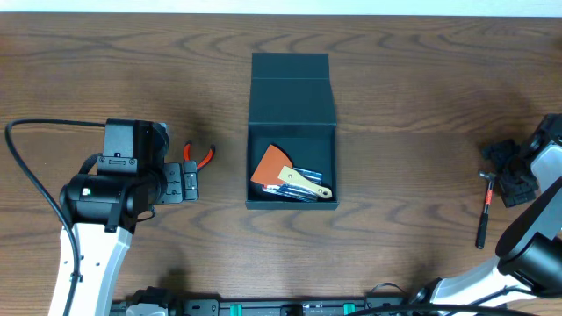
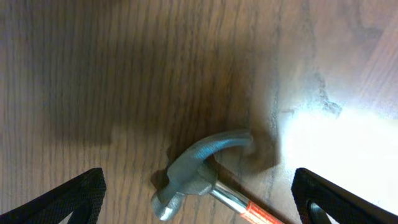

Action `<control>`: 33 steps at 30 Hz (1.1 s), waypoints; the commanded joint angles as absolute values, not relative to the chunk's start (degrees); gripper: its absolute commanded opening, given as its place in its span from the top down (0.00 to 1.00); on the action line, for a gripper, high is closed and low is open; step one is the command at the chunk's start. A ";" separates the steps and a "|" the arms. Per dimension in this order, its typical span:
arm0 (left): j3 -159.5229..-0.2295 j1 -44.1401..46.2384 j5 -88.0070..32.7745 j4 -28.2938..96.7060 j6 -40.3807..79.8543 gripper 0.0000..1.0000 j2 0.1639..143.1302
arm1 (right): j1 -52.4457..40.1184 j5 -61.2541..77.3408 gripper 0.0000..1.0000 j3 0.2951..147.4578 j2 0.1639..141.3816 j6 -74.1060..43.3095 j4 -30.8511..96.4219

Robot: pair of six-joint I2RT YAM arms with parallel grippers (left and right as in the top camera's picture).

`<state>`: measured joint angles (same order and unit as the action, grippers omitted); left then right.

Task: Pack container
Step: 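Lower right gripper onto the hammer head and grasp it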

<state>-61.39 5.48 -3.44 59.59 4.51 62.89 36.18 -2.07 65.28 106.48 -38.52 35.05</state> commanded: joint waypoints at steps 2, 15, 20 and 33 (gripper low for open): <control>-62.26 5.56 -2.81 59.09 4.84 0.01 62.46 | 34.94 -1.58 0.02 65.08 110.08 -38.04 34.98; -62.26 5.54 -2.81 58.87 4.84 0.02 62.48 | 34.41 -0.75 0.14 65.08 113.51 -38.04 34.96; -62.26 5.56 -2.81 58.89 4.86 0.02 62.48 | 34.41 -0.80 0.16 65.08 113.51 -38.09 37.01; -62.26 5.56 -2.83 58.94 4.84 0.02 62.48 | 34.41 -0.80 0.20 65.08 113.51 -38.09 42.26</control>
<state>-61.39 5.48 -3.44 58.78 4.51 62.89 34.96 -3.20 67.02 110.04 -37.87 41.34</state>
